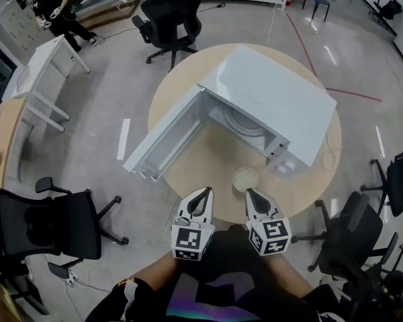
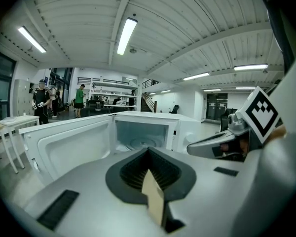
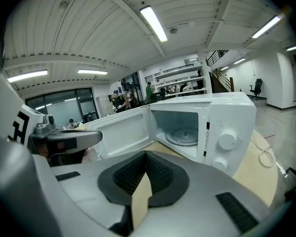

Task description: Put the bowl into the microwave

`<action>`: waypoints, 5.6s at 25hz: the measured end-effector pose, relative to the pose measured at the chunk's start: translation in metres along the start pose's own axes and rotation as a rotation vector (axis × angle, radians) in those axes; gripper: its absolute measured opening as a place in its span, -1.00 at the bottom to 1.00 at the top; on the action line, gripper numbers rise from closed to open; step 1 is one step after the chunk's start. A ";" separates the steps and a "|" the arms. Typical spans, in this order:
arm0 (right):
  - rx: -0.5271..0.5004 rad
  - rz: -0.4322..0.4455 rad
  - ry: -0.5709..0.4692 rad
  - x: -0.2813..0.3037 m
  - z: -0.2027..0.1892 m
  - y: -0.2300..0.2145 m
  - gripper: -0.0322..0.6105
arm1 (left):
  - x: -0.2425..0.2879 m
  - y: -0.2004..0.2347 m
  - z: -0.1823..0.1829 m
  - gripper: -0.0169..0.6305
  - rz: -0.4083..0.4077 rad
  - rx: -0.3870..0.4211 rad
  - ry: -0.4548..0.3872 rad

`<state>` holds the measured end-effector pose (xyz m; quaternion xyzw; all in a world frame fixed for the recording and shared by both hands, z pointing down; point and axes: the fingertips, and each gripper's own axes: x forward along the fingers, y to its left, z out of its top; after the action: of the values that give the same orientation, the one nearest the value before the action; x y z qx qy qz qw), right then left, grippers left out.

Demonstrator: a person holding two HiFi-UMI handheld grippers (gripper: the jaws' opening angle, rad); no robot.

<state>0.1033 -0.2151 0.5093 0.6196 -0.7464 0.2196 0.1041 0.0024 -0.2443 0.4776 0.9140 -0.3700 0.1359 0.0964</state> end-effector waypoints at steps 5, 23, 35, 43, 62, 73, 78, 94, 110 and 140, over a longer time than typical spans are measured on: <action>0.016 -0.004 0.020 0.005 -0.006 -0.029 -0.85 | 0.024 -0.012 -0.001 -0.81 0.002 0.010 0.023; 0.030 0.046 0.160 0.038 -0.059 -0.106 -0.85 | 0.083 -0.038 -0.032 -0.81 0.092 0.086 0.157; 0.077 -0.008 0.229 0.061 -0.089 -0.114 -0.85 | 0.101 -0.016 -0.066 -0.81 0.033 0.125 0.239; 0.162 -0.061 0.265 0.069 -0.102 -0.117 -0.84 | 0.113 -0.011 -0.078 -0.81 -0.039 0.108 0.261; 0.299 -0.059 0.319 0.083 -0.123 -0.117 -0.76 | 0.122 -0.006 -0.084 -0.81 -0.078 0.075 0.280; 0.411 -0.032 0.361 0.090 -0.138 -0.114 -0.70 | 0.123 -0.002 -0.085 -0.81 -0.069 0.065 0.281; 0.527 -0.020 0.343 0.093 -0.142 -0.118 -0.70 | 0.125 0.000 -0.085 -0.81 -0.065 0.051 0.280; 0.736 -0.036 0.283 0.086 -0.141 -0.123 -0.77 | 0.120 0.003 -0.077 -0.81 -0.055 0.059 0.265; 0.794 0.015 0.126 0.077 -0.072 -0.103 -0.77 | 0.113 0.022 -0.066 -0.81 -0.031 0.029 0.224; 0.875 -0.109 -0.076 0.114 -0.005 -0.028 -0.77 | 0.093 0.122 -0.025 -0.81 -0.100 0.027 0.082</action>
<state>0.1062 -0.3168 0.5679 0.6515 -0.5527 0.4860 -0.1839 -0.0239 -0.3845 0.5403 0.9261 -0.3179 0.1735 0.1057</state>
